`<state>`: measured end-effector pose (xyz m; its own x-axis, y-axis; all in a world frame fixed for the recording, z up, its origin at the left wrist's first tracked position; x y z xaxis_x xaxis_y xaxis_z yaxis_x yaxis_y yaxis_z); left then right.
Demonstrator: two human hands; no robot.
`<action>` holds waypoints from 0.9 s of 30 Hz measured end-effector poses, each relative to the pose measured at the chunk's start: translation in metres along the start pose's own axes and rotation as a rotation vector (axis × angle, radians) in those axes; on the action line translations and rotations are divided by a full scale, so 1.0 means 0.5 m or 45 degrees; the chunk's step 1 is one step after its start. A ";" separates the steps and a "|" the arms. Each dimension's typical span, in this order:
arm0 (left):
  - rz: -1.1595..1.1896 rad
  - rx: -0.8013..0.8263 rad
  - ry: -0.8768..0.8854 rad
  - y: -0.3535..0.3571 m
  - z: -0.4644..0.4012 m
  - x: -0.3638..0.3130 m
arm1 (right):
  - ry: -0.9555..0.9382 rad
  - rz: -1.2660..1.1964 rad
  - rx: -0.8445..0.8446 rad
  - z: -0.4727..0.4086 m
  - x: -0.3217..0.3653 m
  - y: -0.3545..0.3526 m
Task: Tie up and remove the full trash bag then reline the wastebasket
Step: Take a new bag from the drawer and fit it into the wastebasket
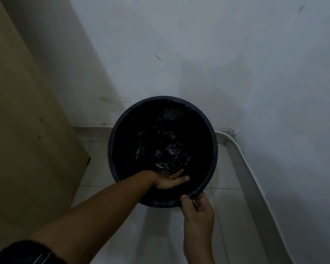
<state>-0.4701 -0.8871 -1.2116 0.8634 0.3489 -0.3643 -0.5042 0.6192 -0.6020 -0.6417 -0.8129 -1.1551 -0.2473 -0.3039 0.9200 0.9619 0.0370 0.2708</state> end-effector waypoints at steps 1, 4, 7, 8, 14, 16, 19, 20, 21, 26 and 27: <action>0.060 0.005 0.023 0.005 -0.001 0.000 | -0.001 0.018 0.013 0.001 -0.003 -0.001; 0.035 -0.069 0.015 -0.001 0.006 0.006 | -0.010 0.061 0.043 0.002 -0.007 -0.006; -0.166 -0.271 0.011 -0.034 0.030 0.000 | -0.009 0.074 0.028 -0.004 -0.011 -0.010; -0.252 -0.386 0.018 -0.048 0.042 -0.005 | -0.009 0.067 0.030 -0.004 -0.011 -0.008; -0.416 -0.699 -0.067 -0.077 0.026 0.013 | 0.001 0.055 0.053 0.005 -0.007 0.007; -0.301 -0.442 -0.117 -0.062 -0.017 0.032 | -0.003 0.080 0.046 0.009 -0.003 0.009; -0.191 -0.319 -0.080 -0.043 -0.063 0.039 | 0.008 0.100 0.036 0.010 0.000 0.012; -0.189 -0.303 -0.053 -0.040 -0.070 0.035 | 0.003 0.110 0.032 0.009 0.002 0.012; -0.194 -0.283 -0.040 -0.041 -0.076 0.034 | -0.002 0.115 0.030 0.008 0.004 0.013; -0.287 -0.256 -0.008 -0.105 -0.045 0.021 | -0.036 0.082 0.016 -0.007 0.031 0.016; -0.310 -0.258 0.018 -0.122 -0.029 0.014 | -0.047 0.081 0.019 -0.012 0.042 0.019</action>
<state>-0.4336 -0.9328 -1.1878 0.9595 0.1971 -0.2013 -0.2770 0.5301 -0.8014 -0.6371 -0.8244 -1.1349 -0.1901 -0.2650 0.9453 0.9740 0.0698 0.2155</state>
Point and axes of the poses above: each hand's wrist, its own z-axis away from the middle knuckle, its own y-axis out of the palm, x = y × z, the point moved 4 cm from there along -z, towards the middle knuckle
